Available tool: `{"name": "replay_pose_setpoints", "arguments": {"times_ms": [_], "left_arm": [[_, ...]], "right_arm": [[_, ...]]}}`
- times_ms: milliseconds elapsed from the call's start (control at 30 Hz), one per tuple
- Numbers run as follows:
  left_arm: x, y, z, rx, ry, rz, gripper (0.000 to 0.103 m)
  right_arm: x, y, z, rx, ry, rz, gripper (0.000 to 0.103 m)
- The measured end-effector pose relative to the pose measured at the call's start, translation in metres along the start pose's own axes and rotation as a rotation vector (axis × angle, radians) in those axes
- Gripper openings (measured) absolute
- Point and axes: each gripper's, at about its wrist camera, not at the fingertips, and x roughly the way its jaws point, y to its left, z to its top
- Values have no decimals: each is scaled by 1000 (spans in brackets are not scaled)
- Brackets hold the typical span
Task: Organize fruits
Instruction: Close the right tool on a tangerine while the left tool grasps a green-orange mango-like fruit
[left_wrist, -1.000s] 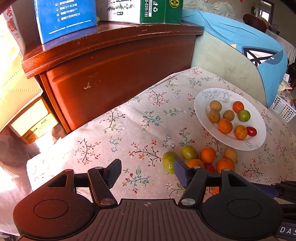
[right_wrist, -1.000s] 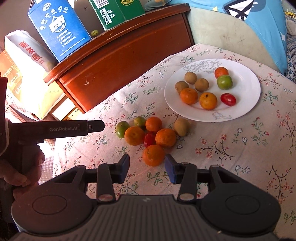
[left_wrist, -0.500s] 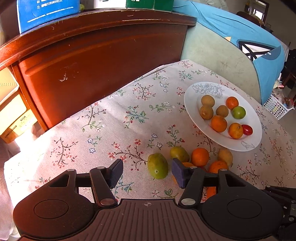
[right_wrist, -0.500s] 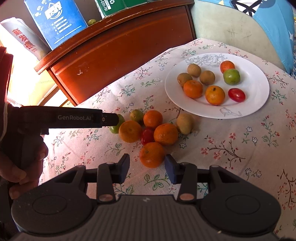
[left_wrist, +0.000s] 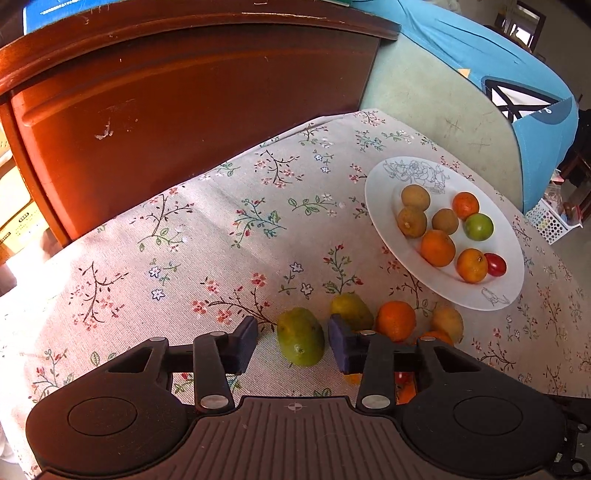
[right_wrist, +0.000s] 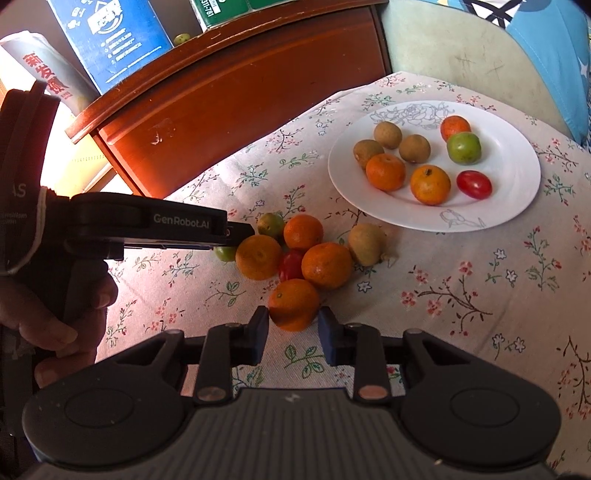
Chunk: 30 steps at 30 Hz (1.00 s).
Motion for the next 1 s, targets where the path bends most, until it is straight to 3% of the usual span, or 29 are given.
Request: {"name": "replay_pose_setpoints", "arguments": {"times_ms": [133,267,833,1000], "left_arm": [[2,-2,-2,7,0,-8,26],[0,-8,-6,35,-10,-2,25],[-35,-12,-5,-10,-81,-42,25],[-44,-17,-4,-13,-102,-53,25]], "right_arm": [[0,0,0,-2,-2,0,30],[0,0,-1,0,-2,2,30],[-19,-10,1,38,-45,26,28],[-23,-15,1,52,-55,22,21]]}}
